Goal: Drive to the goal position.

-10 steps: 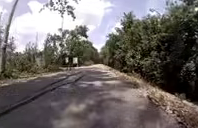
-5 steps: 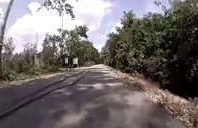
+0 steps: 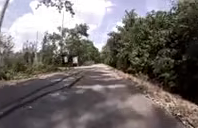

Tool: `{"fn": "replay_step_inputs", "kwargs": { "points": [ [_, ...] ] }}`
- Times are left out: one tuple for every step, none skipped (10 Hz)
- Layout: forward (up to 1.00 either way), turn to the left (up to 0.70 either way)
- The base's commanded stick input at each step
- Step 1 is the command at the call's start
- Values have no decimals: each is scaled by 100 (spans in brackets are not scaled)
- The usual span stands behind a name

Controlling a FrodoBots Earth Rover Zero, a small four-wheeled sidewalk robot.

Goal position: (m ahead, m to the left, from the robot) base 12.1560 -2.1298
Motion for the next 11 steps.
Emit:
{"fn": "replay_step_inputs", "kwargs": {
  "points": [
    [70, 0],
    [70, 0],
    [70, 0],
    [70, 0],
    [70, 0],
    [70, 0],
    [70, 0],
    [70, -35],
    [70, -35],
    [70, -35],
    [70, -25]
  ]
}}
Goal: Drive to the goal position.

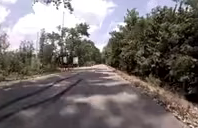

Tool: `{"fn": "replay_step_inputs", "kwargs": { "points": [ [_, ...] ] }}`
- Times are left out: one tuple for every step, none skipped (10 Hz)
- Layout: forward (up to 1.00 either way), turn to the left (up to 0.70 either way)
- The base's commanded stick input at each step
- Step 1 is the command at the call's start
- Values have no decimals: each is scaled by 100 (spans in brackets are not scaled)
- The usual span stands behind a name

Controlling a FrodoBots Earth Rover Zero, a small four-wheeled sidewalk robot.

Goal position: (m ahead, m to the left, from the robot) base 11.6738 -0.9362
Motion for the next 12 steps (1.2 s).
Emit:
{"fn": "replay_step_inputs", "kwargs": {
  "points": [
    [70, -4],
    [70, 0],
    [70, 0],
    [70, 0],
    [70, 0],
    [70, 0],
    [70, 0],
    [70, 0],
    [70, 0],
    [70, 0],
    [70, 0],
    [70, 0]
  ]
}}
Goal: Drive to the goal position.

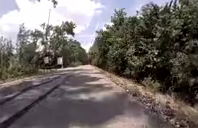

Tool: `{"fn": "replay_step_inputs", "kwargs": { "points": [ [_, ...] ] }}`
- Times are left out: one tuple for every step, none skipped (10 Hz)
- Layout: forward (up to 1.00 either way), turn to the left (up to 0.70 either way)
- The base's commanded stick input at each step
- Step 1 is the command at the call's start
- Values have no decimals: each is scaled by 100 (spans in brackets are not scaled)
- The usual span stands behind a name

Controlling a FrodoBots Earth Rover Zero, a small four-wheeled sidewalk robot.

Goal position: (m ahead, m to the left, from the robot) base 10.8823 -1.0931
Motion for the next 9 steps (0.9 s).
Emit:
{"fn": "replay_step_inputs", "kwargs": {
  "points": [
    [70, 0],
    [70, 0],
    [70, 0],
    [70, 0],
    [70, 0],
    [70, 0],
    [70, 0],
    [70, 0],
    [70, 0]
  ]
}}
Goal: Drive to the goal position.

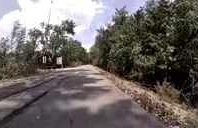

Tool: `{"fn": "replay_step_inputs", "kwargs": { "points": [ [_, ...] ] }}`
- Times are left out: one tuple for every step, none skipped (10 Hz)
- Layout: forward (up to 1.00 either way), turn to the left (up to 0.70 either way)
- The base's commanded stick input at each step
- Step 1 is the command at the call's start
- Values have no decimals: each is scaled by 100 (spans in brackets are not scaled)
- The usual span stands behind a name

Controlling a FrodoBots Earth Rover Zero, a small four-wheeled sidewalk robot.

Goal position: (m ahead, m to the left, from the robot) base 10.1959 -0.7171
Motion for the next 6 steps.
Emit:
{"fn": "replay_step_inputs", "kwargs": {
  "points": [
    [70, 0],
    [70, 0],
    [70, 0],
    [70, 0],
    [70, 0],
    [70, 0]
  ]
}}
